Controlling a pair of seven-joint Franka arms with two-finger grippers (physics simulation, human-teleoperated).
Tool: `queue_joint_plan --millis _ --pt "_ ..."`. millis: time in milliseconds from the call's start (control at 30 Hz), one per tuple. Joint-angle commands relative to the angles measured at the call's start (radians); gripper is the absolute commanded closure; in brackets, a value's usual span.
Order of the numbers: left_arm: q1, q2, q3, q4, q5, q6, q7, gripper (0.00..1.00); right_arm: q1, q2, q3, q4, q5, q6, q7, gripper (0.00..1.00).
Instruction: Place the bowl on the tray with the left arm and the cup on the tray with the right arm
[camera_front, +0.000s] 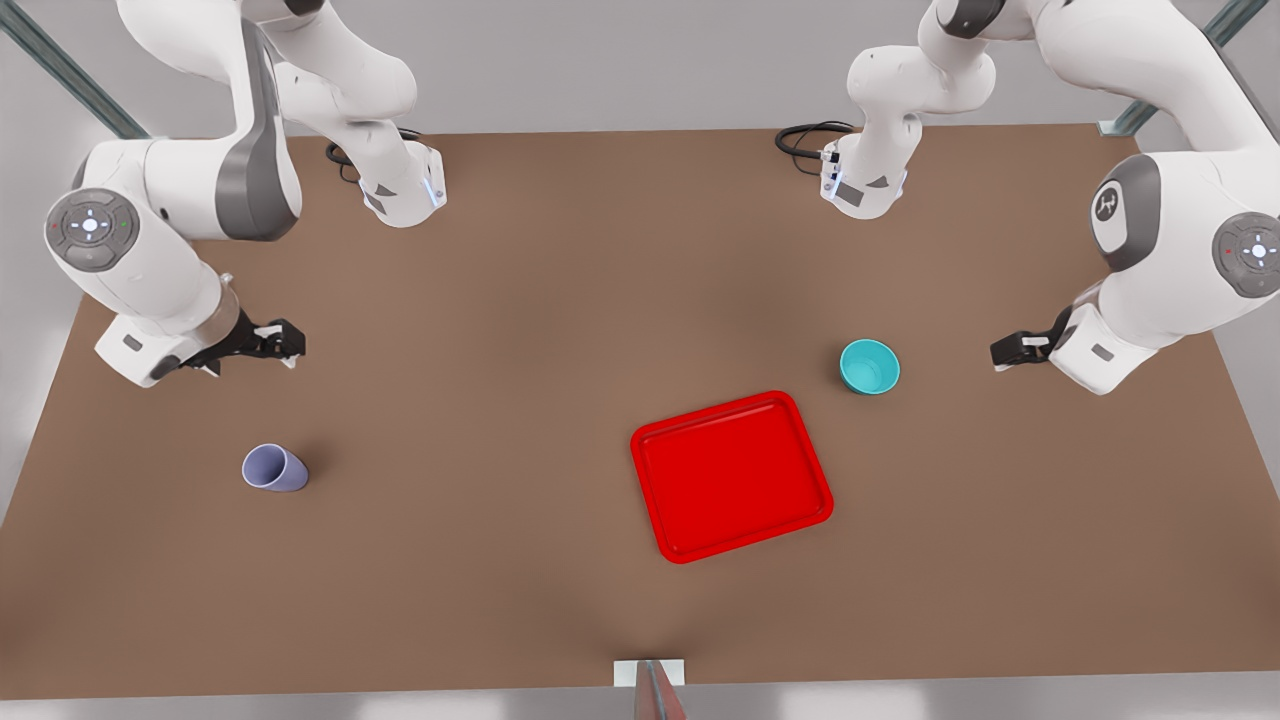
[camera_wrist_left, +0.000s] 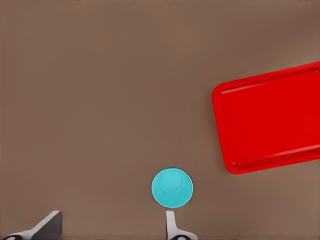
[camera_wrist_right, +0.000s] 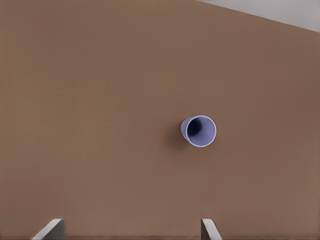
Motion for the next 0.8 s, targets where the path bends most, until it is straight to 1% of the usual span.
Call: queue_joint_plan --millis 0,100,167,267,367,433,533,600,667,733,767 --pt "0.0 0.0 0.0 0.0 0.0 0.0 0.0 0.0 -0.001 -0.001 0.0 0.0 0.0 0.0 0.0 0.0" --pt "0.001 0.005 -0.013 0.017 0.026 -0.025 0.003 0.0 -0.007 -0.002 0.0 0.0 0.0 -0.009 0.0 0.0" --pt "-0.005 0.034 -0.055 0.06 0.027 -0.051 -0.002 0.0 -0.009 -0.002 0.0 0.0 0.0 -0.012 0.0 0.0" --pt "-0.022 0.113 -0.184 0.161 0.027 -0.065 -0.103 0.0 -0.009 -0.002 0.0 -0.002 0.0 -0.012 -0.002 0.0" --pt "-0.063 0.175 -0.358 0.21 0.112 -0.062 -0.311 0.0 -0.007 -0.002 0.0 -0.002 0.0 -0.014 0.0 0.0" --pt "-0.147 0.181 -0.352 0.227 0.124 -0.066 -0.371 0.0 -0.012 -0.002 0.0 -0.002 0.0 -0.014 0.0 0.0" --pt "-0.138 0.172 -0.354 0.215 0.127 -0.066 -0.384 0.0 -0.012 -0.002 0.0 -0.003 0.0 -0.014 0.0 0.0" --pt "-0.12 0.159 -0.355 0.187 0.178 -0.121 -0.374 0.0 -0.014 -0.002 0.0 -0.003 0.0 -0.014 0.0 0.0" --pt "-0.103 0.136 -0.355 0.104 0.202 -0.118 -0.373 0.0 -0.014 -0.002 0.0 -0.005 0.0 -0.014 0.0 0.0" --pt "-0.06 0.118 -0.36 0.003 0.193 -0.072 -0.367 0.0 -0.014 -0.002 0.0 -0.005 0.0 -0.014 0.0 0.0" --pt "-0.023 0.113 -0.362 -0.061 0.187 -0.02 -0.351 0.0 -0.014 -0.002 0.0 -0.006 0.0 -0.014 0.0 0.0"
